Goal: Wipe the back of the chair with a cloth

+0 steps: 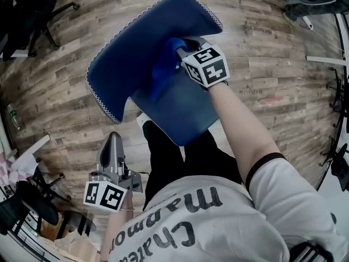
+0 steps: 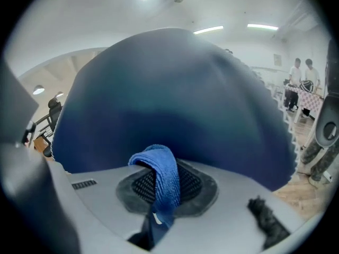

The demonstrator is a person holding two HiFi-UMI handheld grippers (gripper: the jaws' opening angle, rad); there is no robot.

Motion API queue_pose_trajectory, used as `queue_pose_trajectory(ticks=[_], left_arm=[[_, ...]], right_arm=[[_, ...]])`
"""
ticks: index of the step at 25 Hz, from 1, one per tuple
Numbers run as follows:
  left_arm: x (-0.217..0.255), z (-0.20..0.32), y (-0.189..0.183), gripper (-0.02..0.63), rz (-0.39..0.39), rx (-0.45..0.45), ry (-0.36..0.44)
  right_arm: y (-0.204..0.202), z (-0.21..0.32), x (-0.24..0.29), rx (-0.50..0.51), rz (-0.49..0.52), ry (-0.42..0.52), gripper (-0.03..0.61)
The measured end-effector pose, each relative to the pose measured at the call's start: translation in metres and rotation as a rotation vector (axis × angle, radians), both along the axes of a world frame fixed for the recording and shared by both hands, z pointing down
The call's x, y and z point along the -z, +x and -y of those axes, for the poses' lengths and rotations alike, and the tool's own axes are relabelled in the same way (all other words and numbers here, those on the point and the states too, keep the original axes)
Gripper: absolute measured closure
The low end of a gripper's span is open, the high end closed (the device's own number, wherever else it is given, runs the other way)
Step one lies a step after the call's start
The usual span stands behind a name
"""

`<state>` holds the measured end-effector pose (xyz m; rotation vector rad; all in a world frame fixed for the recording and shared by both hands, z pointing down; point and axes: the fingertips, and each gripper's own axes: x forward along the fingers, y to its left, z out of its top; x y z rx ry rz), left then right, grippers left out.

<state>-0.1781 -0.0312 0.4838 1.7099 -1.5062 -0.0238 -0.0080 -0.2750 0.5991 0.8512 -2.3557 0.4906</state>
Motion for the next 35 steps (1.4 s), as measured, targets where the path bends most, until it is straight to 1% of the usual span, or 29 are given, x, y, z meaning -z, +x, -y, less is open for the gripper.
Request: queue_pose_trajectory(ticks=[5, 10, 14, 18, 20, 21, 22, 25, 28, 32, 35], left_arm=[[-0.002, 0.009, 0.006, 0.611, 0.007, -0.028, 0.0], [0.001, 0.015, 0.012, 0.611, 0.02, -0.049, 0.014], [0.0, 0.016, 0.012, 0.611, 0.027, -0.057, 0.012], [-0.002, 0.017, 0.013, 0.611, 0.028, -0.062, 0.01], [-0.005, 0.017, 0.014, 0.611, 0.027, -0.065, 0.006], [-0.007, 0.016, 0.015, 0.611, 0.025, -0.067, 0.004], [-0.008, 0.015, 0.017, 0.611, 0.02, -0.071, 0.003], [-0.011, 0.013, 0.025, 0.611, -0.004, -0.09, -0.002], [-0.014, 0.012, 0.029, 0.611, -0.01, -0.103, -0.007], [-0.019, 0.009, 0.023, 0.611, -0.008, -0.092, -0.016], [-0.025, 0.005, 0.017, 0.611, -0.01, -0.08, -0.034]], right_arm=[[0.043, 0.025, 0.007, -0.086, -0.03, 0.027, 0.529], [0.084, 0.039, 0.019, -0.161, -0.034, 0.053, 0.529], [0.099, 0.038, 0.026, -0.188, -0.047, 0.069, 0.529], [0.11, 0.039, 0.034, -0.283, -0.027, 0.086, 0.529], [0.106, 0.03, 0.035, -0.326, 0.004, 0.07, 0.529], [0.097, 0.02, 0.032, -0.317, 0.019, 0.048, 0.529], [0.083, 0.006, 0.026, -0.279, 0.022, 0.02, 0.529], [0.027, -0.052, 0.009, -0.091, 0.027, -0.067, 0.529], [-0.029, -0.105, 0.002, 0.05, 0.103, -0.148, 0.529], [-0.093, -0.157, 0.0, 0.18, 0.169, -0.221, 0.529], [-0.133, -0.192, 0.007, 0.308, 0.206, -0.255, 0.529]])
